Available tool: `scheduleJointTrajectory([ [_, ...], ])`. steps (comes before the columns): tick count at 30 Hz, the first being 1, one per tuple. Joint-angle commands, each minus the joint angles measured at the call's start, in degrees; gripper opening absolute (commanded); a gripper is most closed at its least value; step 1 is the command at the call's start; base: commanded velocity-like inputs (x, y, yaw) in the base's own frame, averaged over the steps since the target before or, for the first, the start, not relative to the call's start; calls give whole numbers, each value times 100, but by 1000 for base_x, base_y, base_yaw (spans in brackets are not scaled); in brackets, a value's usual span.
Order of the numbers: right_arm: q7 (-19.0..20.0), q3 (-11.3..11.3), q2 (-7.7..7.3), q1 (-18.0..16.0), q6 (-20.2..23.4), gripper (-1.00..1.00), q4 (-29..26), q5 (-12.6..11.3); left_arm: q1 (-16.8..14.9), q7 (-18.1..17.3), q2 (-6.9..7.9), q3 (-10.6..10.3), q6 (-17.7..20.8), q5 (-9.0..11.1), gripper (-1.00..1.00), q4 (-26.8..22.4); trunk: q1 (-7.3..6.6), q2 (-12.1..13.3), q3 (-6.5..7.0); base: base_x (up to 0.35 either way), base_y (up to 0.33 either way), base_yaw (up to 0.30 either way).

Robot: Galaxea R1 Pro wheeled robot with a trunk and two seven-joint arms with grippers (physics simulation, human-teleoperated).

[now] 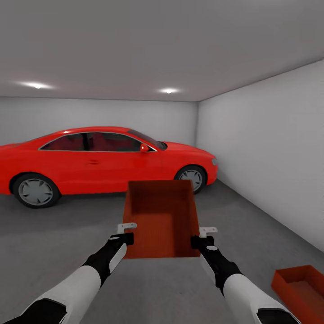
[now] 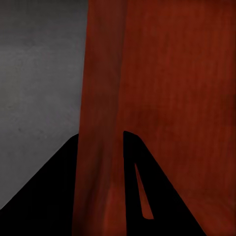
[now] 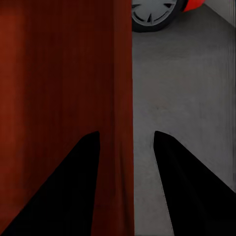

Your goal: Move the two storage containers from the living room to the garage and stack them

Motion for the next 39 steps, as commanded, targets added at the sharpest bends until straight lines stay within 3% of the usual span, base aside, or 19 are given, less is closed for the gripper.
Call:
scheduleJointTrajectory([
  [1, -131, -215, 5, -2, 23, -100, -1, 76, 1, 104, 9, 45, -332, -157, -100, -25, 5, -4, -2, 321, 0, -242],
  [39, -131, -215, 5, -2, 23, -100, -1, 76, 1, 95, 9, 45, -332, -157, -100, -25, 5, -4, -2, 321, 0, -243],
])
